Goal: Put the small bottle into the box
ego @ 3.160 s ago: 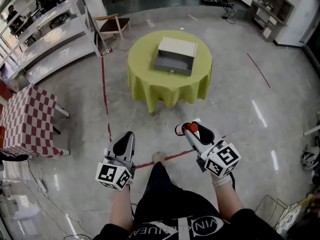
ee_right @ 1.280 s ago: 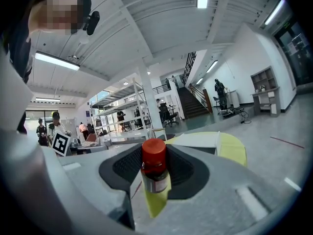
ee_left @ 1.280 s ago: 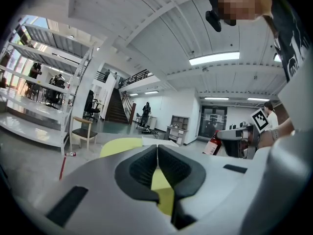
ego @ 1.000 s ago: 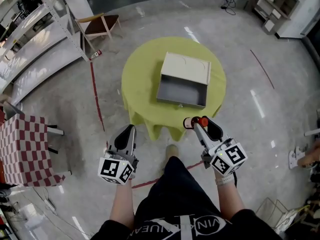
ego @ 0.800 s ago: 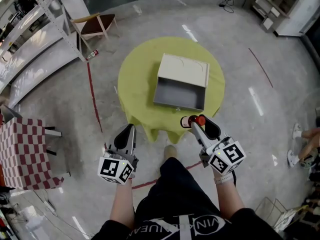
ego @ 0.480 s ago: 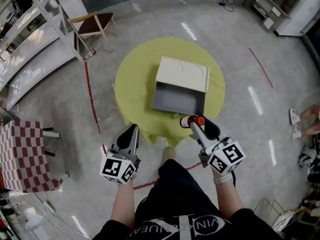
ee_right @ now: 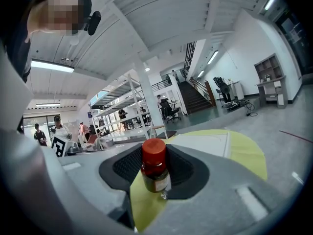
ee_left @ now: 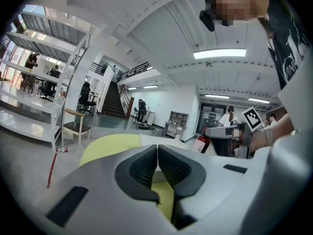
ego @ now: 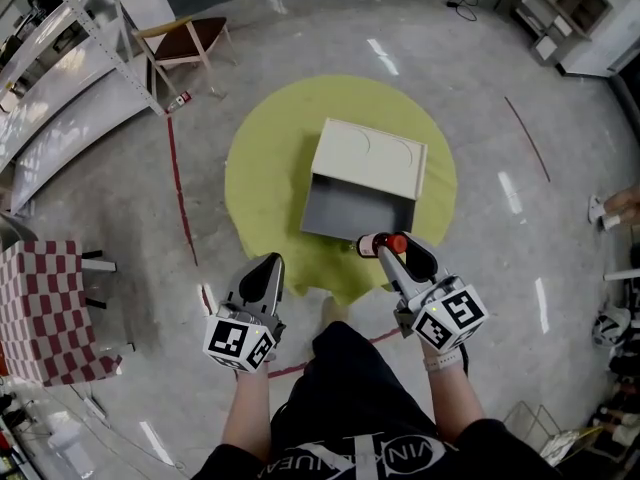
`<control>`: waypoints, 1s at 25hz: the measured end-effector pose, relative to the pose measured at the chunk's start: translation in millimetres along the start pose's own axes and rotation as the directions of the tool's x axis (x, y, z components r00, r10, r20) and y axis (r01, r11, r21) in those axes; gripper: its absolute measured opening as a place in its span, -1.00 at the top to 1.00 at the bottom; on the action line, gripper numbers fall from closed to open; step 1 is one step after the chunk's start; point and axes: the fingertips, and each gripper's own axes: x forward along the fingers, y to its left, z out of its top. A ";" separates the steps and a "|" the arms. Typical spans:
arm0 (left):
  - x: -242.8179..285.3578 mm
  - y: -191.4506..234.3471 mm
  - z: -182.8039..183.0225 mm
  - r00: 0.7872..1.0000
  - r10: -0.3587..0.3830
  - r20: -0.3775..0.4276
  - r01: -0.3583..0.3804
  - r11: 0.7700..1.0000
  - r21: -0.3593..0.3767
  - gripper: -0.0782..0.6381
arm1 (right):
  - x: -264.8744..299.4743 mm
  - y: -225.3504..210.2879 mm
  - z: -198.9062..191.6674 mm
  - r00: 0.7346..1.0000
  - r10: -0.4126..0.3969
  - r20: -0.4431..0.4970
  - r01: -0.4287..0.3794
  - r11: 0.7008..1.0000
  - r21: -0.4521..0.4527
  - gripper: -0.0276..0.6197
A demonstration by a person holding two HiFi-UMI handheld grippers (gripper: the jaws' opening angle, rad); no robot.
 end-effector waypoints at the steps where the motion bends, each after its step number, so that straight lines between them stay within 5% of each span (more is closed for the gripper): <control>1: 2.9 0.4 0.1 1.000 0.000 -0.001 0.000 1.000 -0.001 0.74 | 3.3 -1.2 -0.1 1.000 0.004 -0.002 -0.004 1.000 0.002 0.48; 25: 38.8 8.3 -23.6 0.998 0.037 -0.049 -0.039 0.999 -0.026 0.74 | 57.5 -29.1 -21.9 0.986 0.059 -0.159 -0.064 0.998 -0.024 0.48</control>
